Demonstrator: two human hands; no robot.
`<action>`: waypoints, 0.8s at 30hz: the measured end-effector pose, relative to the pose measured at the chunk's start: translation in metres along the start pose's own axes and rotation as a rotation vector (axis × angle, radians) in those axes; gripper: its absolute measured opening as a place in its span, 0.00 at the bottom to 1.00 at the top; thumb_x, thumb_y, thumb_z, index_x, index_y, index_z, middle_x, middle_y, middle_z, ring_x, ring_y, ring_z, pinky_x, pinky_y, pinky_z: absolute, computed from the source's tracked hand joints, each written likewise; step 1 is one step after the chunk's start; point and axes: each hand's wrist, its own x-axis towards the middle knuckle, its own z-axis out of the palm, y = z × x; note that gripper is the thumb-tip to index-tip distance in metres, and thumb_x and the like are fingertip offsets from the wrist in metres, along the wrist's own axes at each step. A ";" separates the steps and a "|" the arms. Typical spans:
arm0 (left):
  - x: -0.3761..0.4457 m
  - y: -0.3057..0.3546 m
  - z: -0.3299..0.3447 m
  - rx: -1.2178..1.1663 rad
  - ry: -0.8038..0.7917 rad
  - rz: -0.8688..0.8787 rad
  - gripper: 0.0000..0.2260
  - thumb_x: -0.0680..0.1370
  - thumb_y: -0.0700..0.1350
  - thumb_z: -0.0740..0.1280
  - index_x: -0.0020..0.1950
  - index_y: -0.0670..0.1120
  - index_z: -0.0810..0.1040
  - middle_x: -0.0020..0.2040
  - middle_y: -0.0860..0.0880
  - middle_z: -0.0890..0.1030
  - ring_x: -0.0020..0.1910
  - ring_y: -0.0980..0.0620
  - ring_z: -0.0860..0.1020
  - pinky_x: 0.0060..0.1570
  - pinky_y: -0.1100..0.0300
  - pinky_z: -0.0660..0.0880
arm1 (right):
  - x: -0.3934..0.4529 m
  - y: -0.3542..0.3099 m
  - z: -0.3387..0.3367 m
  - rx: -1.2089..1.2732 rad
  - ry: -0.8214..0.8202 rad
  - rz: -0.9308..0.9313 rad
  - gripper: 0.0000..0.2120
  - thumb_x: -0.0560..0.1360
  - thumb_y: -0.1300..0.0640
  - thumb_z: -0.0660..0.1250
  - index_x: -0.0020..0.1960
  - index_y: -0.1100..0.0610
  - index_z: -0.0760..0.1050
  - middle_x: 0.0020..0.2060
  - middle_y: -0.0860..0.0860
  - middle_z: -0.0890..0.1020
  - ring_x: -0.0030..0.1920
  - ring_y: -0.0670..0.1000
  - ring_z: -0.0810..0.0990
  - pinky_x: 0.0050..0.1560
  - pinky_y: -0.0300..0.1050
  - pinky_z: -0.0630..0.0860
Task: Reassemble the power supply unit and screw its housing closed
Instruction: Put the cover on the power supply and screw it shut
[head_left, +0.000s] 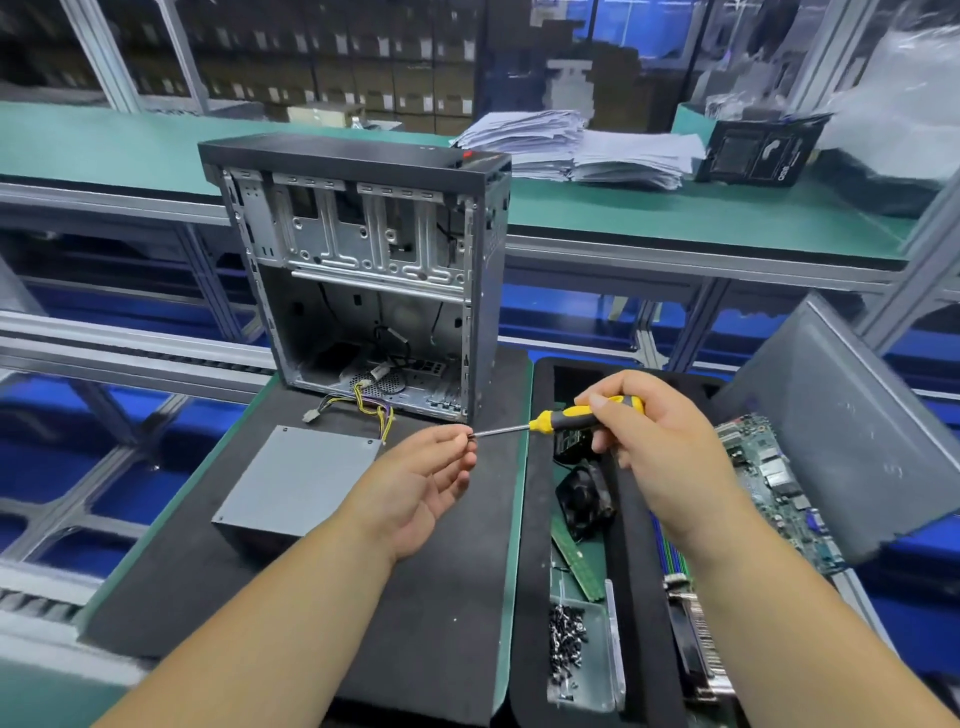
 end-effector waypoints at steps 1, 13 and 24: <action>-0.003 -0.002 -0.001 0.003 0.008 0.009 0.05 0.78 0.36 0.66 0.50 0.41 0.81 0.38 0.49 0.82 0.36 0.56 0.81 0.36 0.66 0.79 | 0.000 0.002 0.000 0.000 -0.012 -0.002 0.14 0.69 0.41 0.65 0.46 0.49 0.80 0.35 0.53 0.80 0.35 0.47 0.77 0.34 0.41 0.69; -0.027 0.008 -0.038 0.004 0.173 -0.039 0.04 0.71 0.39 0.73 0.42 0.41 0.87 0.39 0.48 0.84 0.34 0.56 0.81 0.33 0.66 0.78 | 0.000 0.001 0.037 -0.002 -0.177 -0.032 0.07 0.71 0.52 0.63 0.46 0.48 0.79 0.32 0.46 0.73 0.36 0.48 0.72 0.39 0.47 0.69; -0.062 0.042 -0.121 0.112 0.270 0.186 0.07 0.77 0.37 0.69 0.44 0.42 0.87 0.42 0.46 0.84 0.39 0.56 0.82 0.39 0.67 0.78 | 0.005 -0.012 0.133 0.042 -0.223 -0.008 0.04 0.77 0.51 0.65 0.44 0.48 0.76 0.31 0.48 0.81 0.30 0.46 0.75 0.34 0.38 0.73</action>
